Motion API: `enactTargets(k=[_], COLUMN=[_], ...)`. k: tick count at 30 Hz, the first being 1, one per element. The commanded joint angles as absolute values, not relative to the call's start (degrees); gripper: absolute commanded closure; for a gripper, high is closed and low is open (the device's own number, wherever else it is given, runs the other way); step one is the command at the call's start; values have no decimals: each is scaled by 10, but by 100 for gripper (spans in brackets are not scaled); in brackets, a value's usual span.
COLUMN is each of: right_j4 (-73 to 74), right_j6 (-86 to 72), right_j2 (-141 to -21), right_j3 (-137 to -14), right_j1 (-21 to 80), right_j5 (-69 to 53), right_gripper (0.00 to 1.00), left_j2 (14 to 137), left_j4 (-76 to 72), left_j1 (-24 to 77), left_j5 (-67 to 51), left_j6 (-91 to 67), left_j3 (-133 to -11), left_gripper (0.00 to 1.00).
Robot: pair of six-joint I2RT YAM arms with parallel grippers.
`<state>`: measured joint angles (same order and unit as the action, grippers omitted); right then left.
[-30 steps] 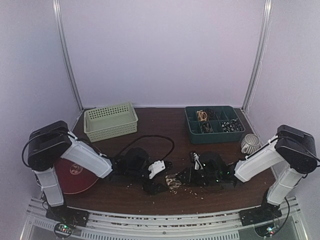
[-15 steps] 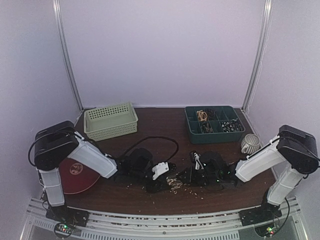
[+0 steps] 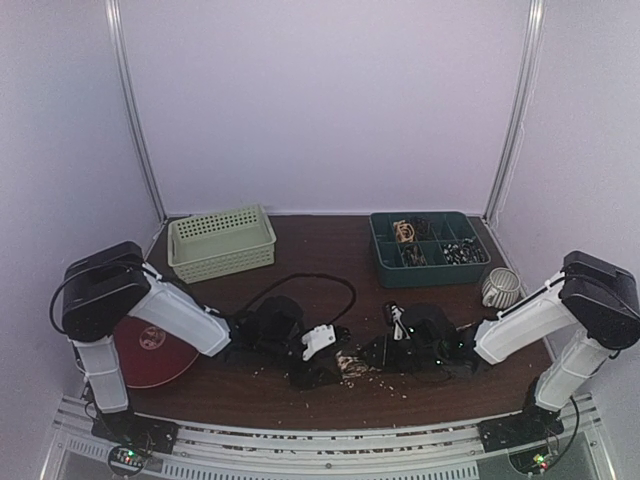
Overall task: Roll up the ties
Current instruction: Roll the tie at the center of the board.
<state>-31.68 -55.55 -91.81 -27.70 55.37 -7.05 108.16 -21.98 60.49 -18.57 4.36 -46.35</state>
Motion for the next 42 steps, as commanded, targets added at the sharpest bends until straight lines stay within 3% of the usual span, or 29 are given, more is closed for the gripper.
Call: enactTargets(k=[1,3,6,9,10,42], right_j4=[-285,-280,-276,-273,-272,-280], right_j6=[-538,-535,-533,-531,-531,-521], right_j2=[-902,-899,-895,-893,-892,-850], right_j3=[-266,-267,-266,-268,-267,-230], right_j1=[554,554,554,553,553,537], right_j5=[-48,-46,-42,-41,-41,-22], right_gripper=[73,73,73,73,73,76], left_j2=[1041,1036,1042,1056,1061,1133], left_j4=[-223,-231,-259,-280,-282,-314], left_j1=[607,607,609,615,617,639], left_j5=[-170,-161,-136,-111,-103,-142], left_j6=[-5,-34,-75,-98,-102,-135], left_j3=[-428,-417,-407,-410,-416,-531], left_gripper=[41,48,76,97,100,100])
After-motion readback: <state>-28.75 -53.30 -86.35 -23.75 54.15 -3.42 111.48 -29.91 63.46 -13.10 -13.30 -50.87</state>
